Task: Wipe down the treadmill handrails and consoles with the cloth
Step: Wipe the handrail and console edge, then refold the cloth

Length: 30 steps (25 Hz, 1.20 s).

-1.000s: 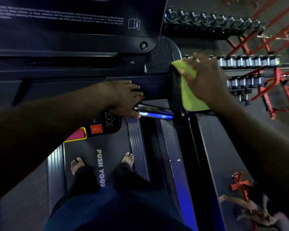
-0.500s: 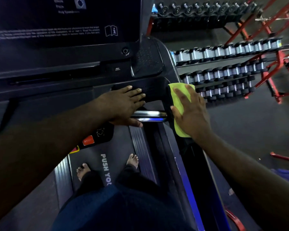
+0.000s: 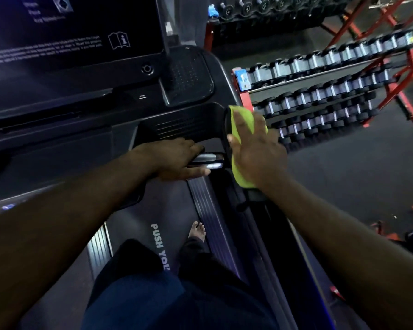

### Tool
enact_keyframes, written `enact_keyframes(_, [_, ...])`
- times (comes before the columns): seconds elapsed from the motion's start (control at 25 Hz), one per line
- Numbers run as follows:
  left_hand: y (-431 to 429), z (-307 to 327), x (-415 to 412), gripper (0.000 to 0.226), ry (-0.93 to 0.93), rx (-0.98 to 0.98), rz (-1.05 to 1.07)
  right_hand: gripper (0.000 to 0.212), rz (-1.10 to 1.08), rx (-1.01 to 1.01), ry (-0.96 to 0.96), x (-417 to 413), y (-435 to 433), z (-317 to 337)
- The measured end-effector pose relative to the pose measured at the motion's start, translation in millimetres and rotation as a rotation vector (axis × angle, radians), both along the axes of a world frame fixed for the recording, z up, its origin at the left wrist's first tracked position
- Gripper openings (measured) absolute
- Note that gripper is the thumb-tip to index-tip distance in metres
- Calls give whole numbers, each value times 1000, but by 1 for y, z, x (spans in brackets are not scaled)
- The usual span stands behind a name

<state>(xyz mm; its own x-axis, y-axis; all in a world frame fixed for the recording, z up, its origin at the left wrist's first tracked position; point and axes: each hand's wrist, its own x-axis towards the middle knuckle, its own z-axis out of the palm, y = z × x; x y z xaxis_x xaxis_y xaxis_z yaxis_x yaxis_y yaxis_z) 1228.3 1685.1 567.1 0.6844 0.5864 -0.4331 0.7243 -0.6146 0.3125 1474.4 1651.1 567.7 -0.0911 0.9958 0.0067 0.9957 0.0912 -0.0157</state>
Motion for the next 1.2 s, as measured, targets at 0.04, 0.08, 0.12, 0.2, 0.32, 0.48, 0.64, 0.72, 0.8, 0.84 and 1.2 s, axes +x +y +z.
enact_keyframes(0.04, [0,2,0,108,9,-16,17,66,-8,-28,7,6,-20,0])
enact_keyframes(0.08, [0,4,2,100,22,-37,42,68,-29,-48,6,9,-32,0])
enact_keyframes(0.12, [1,7,7,92,37,-73,77,70,-57,-51,-2,10,-34,-1])
enact_keyframes(0.2, [4,8,28,81,40,-149,101,72,-102,-17,-20,4,-18,-4])
enact_keyframes(0.32, [13,5,58,68,-65,-241,37,71,-144,-3,-17,-10,14,-3])
enact_keyframes(0.48, [13,4,60,48,-77,-313,152,67,-255,-125,153,1,7,4])
enact_keyframes(0.64, [8,4,61,55,-88,-153,98,67,-313,-211,186,30,-81,10])
enact_keyframes(0.72, [9,3,60,59,-76,-124,96,65,-310,-201,163,33,-85,11])
enact_keyframes(0.8, [10,-4,63,67,-39,-87,89,63,-304,-158,160,27,-64,11])
enact_keyframes(0.84, [11,-11,63,73,-30,-66,83,63,-294,-126,158,21,-49,8])
enact_keyframes(1.2, [12,-20,63,84,15,-14,65,62,-260,-148,236,-35,131,10])
